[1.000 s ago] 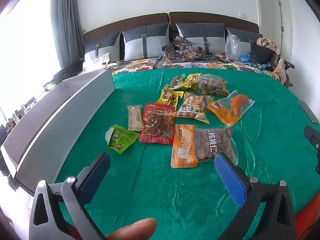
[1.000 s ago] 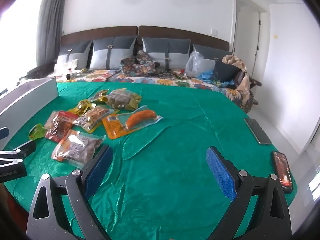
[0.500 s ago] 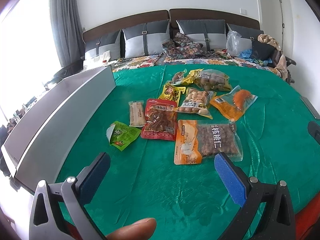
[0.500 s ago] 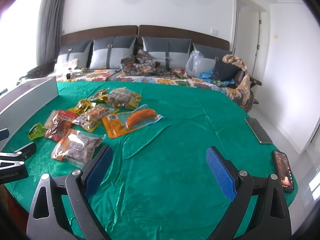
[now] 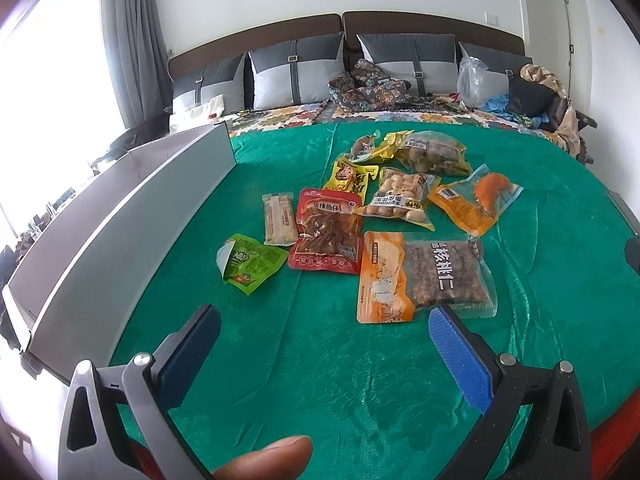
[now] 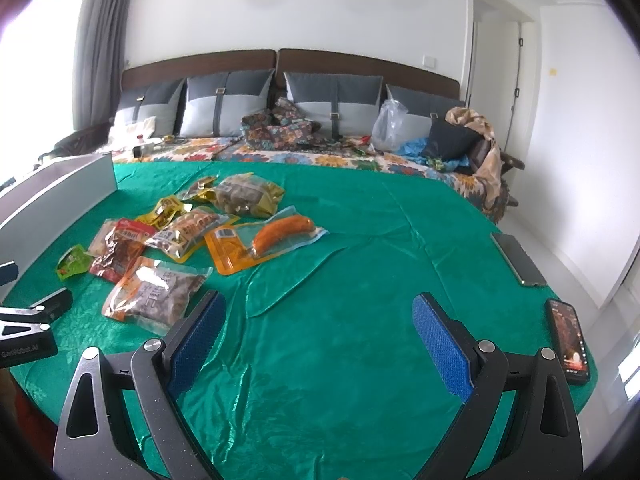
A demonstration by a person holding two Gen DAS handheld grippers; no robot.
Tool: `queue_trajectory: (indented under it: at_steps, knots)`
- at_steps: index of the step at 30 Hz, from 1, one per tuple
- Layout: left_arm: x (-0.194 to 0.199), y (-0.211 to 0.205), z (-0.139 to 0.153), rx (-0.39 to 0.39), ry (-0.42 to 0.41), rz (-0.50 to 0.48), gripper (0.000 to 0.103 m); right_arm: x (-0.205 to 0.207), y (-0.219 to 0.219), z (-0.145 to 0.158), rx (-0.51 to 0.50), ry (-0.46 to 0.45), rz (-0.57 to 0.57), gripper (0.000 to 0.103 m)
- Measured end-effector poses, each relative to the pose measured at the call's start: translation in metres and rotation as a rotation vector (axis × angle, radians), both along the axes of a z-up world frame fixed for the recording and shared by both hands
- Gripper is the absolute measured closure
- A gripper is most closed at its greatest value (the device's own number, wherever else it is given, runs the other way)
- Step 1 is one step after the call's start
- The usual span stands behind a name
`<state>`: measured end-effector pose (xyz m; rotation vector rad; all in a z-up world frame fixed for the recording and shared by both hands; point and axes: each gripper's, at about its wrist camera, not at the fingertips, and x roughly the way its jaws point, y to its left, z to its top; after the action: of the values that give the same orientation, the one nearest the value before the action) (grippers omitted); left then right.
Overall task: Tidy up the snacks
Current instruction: 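Move the left tool toward the green snack pouch on the bed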
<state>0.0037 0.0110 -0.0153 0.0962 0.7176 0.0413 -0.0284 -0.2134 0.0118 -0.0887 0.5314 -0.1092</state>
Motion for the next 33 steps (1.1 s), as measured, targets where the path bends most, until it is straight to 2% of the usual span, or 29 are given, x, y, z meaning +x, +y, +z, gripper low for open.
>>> queue_trajectory:
  at_steps: [9,18,26,30,33]
  knots:
    - [0.001,0.001,-0.005,0.003,0.016,0.002,0.000,0.003,0.000,-0.003,0.002,0.004,-0.001,0.007]
    - [0.007,0.010,-0.019,-0.001,0.070,0.026,0.000,0.004,0.002,-0.007,-0.003,0.007,0.000,0.007]
    - [0.022,0.032,-0.051,-0.024,0.197,0.091,0.000,0.005,-0.002,-0.011,0.021,0.021,-0.004,0.007]
    - [0.026,0.045,-0.061,-0.044,0.237,0.119,0.000,0.010,-0.013,-0.021,0.074,0.076,-0.022,0.007]
    - [0.030,0.051,-0.069,-0.048,0.273,0.124,0.000,0.019,-0.019,-0.034,0.144,0.162,-0.012,0.007]
